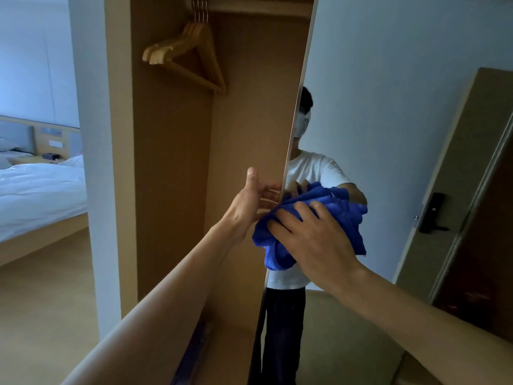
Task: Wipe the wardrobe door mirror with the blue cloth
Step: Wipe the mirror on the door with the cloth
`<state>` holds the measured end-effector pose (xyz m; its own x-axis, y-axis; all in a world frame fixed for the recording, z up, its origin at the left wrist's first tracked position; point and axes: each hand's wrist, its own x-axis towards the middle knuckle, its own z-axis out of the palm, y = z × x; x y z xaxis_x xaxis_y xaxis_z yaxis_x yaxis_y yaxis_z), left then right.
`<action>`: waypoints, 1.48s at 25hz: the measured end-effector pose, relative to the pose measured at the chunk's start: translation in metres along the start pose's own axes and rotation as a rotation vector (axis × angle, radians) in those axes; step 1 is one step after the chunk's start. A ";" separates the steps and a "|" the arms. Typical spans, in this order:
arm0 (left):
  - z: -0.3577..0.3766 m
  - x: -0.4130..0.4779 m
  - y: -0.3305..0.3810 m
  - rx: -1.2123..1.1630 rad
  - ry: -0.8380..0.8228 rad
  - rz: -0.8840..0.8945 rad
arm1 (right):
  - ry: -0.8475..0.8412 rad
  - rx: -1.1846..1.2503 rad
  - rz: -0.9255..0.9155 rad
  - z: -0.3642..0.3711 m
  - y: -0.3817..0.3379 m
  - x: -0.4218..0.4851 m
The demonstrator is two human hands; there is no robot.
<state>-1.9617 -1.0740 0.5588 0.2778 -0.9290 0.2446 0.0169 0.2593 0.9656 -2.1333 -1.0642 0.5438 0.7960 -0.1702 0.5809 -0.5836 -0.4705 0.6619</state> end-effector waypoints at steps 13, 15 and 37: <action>-0.006 -0.010 -0.008 0.057 -0.033 -0.049 | 0.005 0.032 0.044 0.010 -0.011 -0.006; -0.004 -0.015 -0.017 0.077 -0.044 -0.022 | -0.081 0.100 0.046 0.023 -0.031 -0.024; -0.013 -0.040 -0.109 0.084 -0.058 -0.191 | -0.220 0.169 0.085 0.051 -0.086 -0.066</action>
<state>-1.9626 -1.0617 0.4424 0.2210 -0.9735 0.0588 -0.0165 0.0565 0.9983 -2.1276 -1.0573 0.4245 0.7719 -0.3905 0.5017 -0.6294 -0.5809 0.5162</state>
